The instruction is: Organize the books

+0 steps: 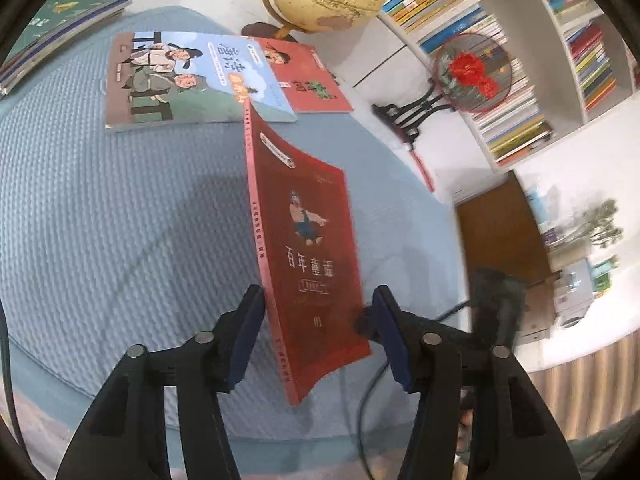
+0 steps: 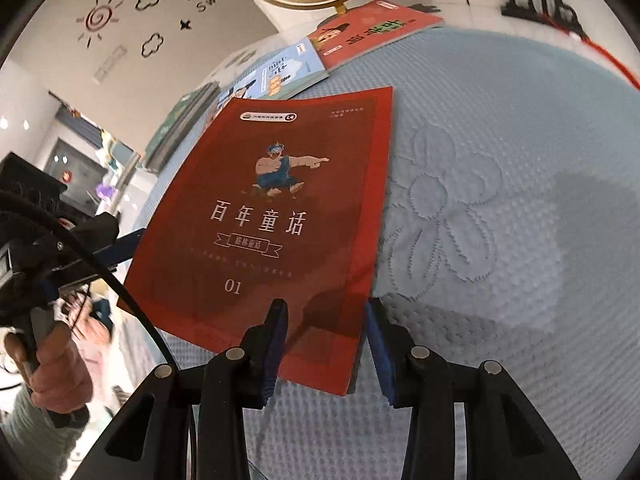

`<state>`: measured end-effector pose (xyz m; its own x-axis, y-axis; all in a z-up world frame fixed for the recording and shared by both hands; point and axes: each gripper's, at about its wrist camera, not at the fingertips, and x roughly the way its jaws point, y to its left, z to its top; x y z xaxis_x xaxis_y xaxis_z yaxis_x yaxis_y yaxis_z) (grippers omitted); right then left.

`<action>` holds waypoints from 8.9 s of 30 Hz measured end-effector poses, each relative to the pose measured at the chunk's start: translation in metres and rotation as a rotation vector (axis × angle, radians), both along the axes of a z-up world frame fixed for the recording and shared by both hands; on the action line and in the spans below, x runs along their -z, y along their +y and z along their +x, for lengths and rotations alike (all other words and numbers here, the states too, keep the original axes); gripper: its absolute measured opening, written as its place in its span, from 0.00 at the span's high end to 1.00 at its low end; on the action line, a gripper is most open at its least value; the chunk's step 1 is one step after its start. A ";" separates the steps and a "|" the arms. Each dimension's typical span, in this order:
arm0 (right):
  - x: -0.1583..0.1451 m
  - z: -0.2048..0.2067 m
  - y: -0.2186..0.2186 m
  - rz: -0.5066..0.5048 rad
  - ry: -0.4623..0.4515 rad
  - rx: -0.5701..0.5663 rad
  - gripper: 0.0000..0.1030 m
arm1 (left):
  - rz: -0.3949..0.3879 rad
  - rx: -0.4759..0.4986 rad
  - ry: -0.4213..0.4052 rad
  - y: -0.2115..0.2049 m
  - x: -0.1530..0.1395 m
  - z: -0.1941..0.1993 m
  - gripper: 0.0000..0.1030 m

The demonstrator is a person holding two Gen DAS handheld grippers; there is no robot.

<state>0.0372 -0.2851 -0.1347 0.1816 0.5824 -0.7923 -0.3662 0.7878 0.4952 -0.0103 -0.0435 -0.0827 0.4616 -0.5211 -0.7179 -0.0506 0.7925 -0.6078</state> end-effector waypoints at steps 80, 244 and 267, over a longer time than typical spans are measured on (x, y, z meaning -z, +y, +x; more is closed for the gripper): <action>-0.045 0.126 0.457 -0.090 -0.092 -0.012 0.51 | 0.215 -0.180 0.183 0.388 0.009 0.119 0.59; 0.007 0.014 0.017 -0.405 -0.299 0.248 0.00 | 0.412 -0.025 0.016 0.067 -0.054 0.070 0.56; -0.025 0.085 0.132 -0.103 0.055 0.468 0.09 | 0.474 0.428 0.079 0.132 0.020 0.293 0.53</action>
